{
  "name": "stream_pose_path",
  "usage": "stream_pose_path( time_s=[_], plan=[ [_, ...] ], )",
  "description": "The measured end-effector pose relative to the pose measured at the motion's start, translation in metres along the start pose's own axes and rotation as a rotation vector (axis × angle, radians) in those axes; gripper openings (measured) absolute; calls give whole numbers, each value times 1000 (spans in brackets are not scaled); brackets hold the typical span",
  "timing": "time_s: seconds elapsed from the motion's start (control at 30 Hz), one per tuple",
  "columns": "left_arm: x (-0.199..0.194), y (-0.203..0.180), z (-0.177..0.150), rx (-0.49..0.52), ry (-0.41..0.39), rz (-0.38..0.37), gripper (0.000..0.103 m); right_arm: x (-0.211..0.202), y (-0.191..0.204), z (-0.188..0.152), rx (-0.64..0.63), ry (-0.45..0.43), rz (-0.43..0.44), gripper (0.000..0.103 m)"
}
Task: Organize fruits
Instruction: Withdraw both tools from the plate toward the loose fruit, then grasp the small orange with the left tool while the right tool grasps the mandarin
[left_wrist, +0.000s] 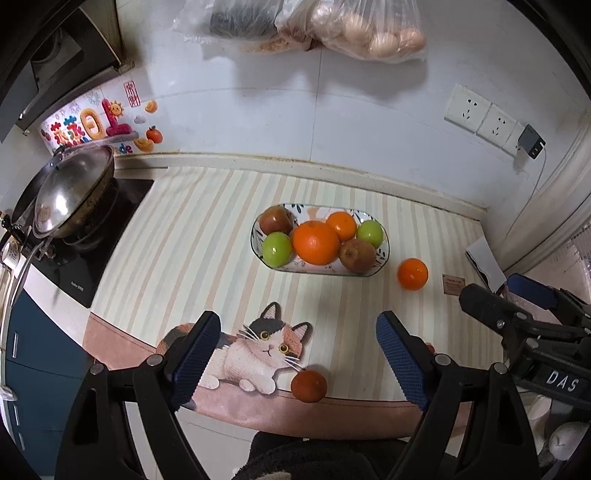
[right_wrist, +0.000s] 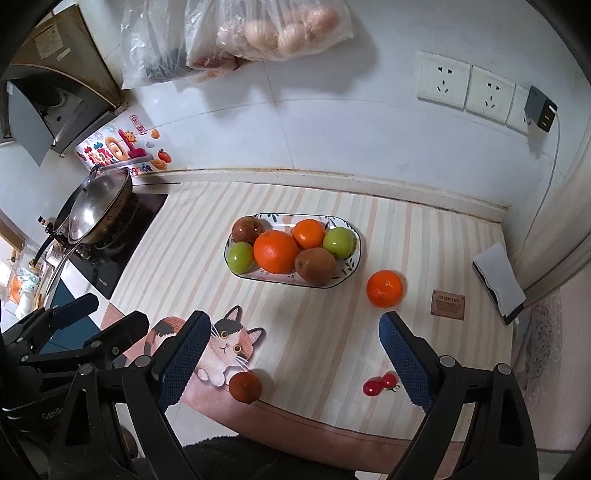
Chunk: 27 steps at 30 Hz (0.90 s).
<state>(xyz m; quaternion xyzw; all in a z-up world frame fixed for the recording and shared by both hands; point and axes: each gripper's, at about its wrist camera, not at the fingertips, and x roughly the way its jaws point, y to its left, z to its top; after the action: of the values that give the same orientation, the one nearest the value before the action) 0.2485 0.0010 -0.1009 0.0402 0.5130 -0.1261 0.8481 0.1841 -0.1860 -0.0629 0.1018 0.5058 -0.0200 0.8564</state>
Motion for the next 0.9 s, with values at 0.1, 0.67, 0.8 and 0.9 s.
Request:
stream_pose_path(
  time_s=[0.1,0.67,0.8,0.9],
  plan=[
    [17,1,-3,-8,50,-1,86,14,-14,-3,37,33,-1,95],
    [223,4,-87,-106,645,-107,86,139,-106,-66,265,348,-41,95],
    [238,4,-93,-133,663,-110,57,149,-109,-68,262,368,-53,95],
    [236,-1,-94,-131,647,-110,53,157,-113,-65,264,377,-55,95]
  ],
)
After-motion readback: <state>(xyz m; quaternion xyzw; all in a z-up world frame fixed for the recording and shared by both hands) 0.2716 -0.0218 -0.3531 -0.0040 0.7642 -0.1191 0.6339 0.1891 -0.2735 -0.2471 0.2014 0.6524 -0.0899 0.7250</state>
